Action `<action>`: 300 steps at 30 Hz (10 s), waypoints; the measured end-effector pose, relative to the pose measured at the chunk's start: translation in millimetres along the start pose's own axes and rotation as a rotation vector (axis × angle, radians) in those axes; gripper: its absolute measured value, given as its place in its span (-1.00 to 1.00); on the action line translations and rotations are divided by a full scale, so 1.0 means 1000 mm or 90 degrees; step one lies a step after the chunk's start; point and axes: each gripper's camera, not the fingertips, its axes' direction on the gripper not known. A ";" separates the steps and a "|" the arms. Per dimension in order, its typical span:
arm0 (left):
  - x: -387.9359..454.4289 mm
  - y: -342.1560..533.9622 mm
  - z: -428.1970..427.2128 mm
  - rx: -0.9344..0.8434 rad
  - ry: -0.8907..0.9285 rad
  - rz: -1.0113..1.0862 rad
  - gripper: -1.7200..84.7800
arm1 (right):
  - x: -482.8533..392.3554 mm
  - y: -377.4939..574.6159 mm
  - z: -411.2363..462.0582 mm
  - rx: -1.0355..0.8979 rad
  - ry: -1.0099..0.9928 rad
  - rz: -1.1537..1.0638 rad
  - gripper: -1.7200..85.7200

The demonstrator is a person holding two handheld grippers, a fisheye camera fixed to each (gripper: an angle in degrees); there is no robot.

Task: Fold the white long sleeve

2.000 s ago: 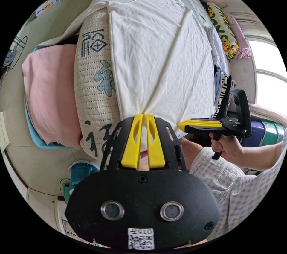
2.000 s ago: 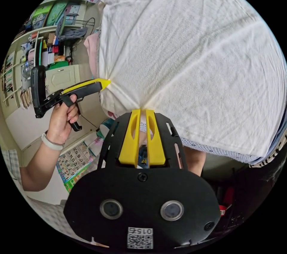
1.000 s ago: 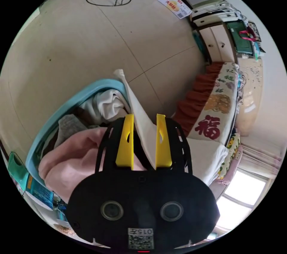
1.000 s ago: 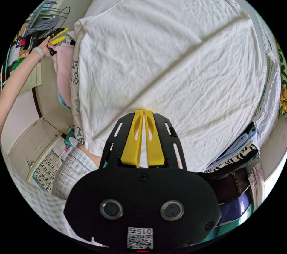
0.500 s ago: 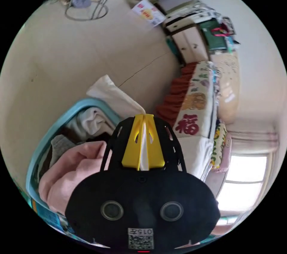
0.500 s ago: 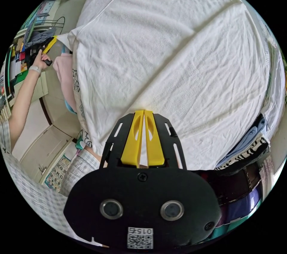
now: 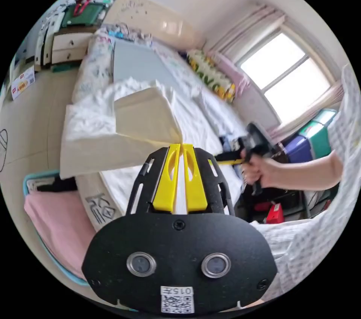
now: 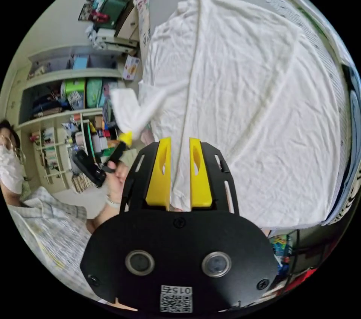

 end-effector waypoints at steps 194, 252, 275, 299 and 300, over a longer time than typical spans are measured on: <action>-0.133 0.056 -0.034 0.196 0.009 -0.531 -0.81 | -0.342 0.004 -0.080 -0.145 0.255 -0.485 -0.74; -0.217 -0.360 0.004 -0.104 -0.102 -0.073 -0.95 | -0.236 -0.076 -0.232 0.030 0.255 -0.312 -0.96; -0.063 -0.129 -0.141 0.016 0.024 0.124 -0.97 | -0.033 0.112 -0.281 0.054 0.033 -0.395 -0.95; -0.087 0.194 -0.130 -0.033 0.083 -0.397 -0.96 | 0.270 0.128 -0.023 -0.058 0.007 -0.007 -0.93; -0.086 0.205 -0.136 -0.056 0.065 -0.380 -0.96 | 0.288 0.129 -0.013 -0.064 -0.007 0.003 -0.93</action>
